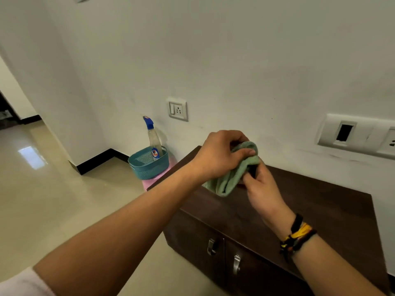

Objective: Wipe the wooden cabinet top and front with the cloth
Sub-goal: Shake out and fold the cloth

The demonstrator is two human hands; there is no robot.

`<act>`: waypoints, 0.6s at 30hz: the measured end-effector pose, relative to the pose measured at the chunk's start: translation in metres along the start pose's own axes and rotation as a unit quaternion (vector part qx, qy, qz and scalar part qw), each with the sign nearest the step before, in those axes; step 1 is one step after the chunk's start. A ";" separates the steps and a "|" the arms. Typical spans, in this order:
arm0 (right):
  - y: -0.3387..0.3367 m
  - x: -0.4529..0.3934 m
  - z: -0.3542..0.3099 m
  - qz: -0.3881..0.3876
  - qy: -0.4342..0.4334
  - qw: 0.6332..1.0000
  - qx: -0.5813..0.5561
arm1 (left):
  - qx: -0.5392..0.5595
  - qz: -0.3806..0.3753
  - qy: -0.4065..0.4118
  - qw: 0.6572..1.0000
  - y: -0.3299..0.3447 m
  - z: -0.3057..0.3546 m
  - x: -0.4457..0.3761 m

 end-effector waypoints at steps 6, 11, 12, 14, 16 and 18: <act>0.006 -0.011 -0.028 0.038 -0.037 0.997 0.055 | 0.016 -0.037 0.025 0.999 -0.032 0.011 -0.006; 0.013 -0.012 -0.055 0.131 -0.075 0.981 0.125 | -0.004 -0.087 0.005 0.996 -0.049 0.011 -0.005; 0.015 -0.013 -0.060 0.140 -0.082 0.976 0.145 | 0.001 -0.093 -0.007 0.996 -0.052 0.010 -0.004; 0.021 -0.017 -0.071 0.136 -0.096 0.970 0.178 | 0.013 -0.085 -0.035 0.996 -0.063 0.009 -0.002; 0.029 -0.019 -0.079 0.121 -0.111 0.968 0.190 | 0.016 -0.078 -0.062 0.995 -0.075 0.008 -0.001; 0.037 -0.020 -0.085 0.110 -0.128 0.967 0.193 | 0.038 -0.078 -0.096 0.992 -0.088 0.002 0.001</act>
Point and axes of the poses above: each hand's wrist, its own x-axis away from the middle knuckle, its own y-axis out of the palm, z = x × y, the point moved 2 cm from there along -x, towards the middle knuckle, and after that the axes turned 8 degrees about -y, right-handed, at the moved point
